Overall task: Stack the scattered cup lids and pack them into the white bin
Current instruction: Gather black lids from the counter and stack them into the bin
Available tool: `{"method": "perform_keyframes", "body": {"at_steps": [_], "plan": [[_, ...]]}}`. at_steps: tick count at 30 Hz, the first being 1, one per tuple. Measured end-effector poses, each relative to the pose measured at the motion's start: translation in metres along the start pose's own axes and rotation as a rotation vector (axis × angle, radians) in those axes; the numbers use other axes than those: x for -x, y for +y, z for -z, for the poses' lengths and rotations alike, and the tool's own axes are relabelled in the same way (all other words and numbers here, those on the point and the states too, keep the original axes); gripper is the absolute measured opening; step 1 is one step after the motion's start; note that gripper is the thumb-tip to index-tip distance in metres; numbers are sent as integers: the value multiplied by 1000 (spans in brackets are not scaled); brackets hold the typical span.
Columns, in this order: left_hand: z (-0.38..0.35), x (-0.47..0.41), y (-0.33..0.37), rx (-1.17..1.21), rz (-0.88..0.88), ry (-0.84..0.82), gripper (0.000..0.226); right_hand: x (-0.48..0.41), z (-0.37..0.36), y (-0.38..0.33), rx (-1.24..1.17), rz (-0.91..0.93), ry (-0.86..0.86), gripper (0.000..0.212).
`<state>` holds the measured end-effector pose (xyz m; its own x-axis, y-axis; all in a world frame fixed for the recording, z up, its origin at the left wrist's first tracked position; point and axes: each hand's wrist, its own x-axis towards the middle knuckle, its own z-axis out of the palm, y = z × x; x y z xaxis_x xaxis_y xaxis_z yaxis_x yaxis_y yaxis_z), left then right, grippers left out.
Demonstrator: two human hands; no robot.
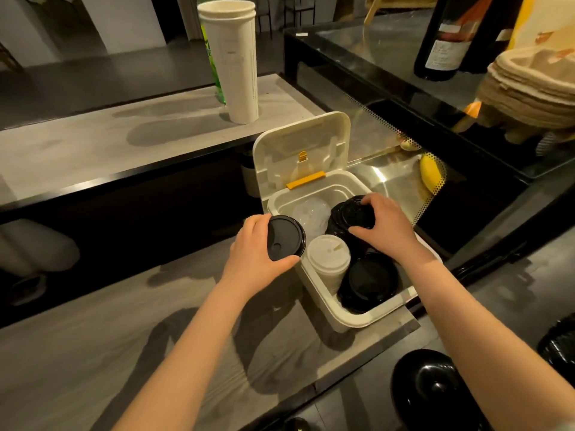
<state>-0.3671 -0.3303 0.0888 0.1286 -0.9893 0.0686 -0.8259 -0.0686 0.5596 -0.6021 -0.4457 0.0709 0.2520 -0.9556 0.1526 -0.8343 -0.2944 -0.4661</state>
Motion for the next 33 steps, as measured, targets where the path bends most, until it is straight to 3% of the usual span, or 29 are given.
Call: {"method": "perform_keyframes", "body": {"at_steps": [5,8,11,14,17,19,23,29,33], "plan": [[7,-3,-2,-11,27,37,92,-31,-15,-1,343,-10,-208,60],[6,-3,-4,-18,31,32,91,-35,-13,-2,342,-11,-240,61],[5,-3,-3,-12,25,32,92,-26,-6,-3,147,-9,-151,62],[2,-6,6,-21,-3,17,96,-7,3,-18,-223,-32,6,49],[-5,-10,21,-33,-84,-9,103,11,8,-41,-571,-21,-209,39],[-11,-12,32,-48,-150,-8,104,17,10,-51,-591,17,-312,36],[-22,-14,44,-96,-239,1,102,15,21,-47,-612,-64,-309,33],[-36,-8,30,-206,-156,-160,80,23,35,-1,-323,-146,-386,34],[-43,-7,22,-213,-113,-225,71,32,29,27,58,-149,-426,43]]}}
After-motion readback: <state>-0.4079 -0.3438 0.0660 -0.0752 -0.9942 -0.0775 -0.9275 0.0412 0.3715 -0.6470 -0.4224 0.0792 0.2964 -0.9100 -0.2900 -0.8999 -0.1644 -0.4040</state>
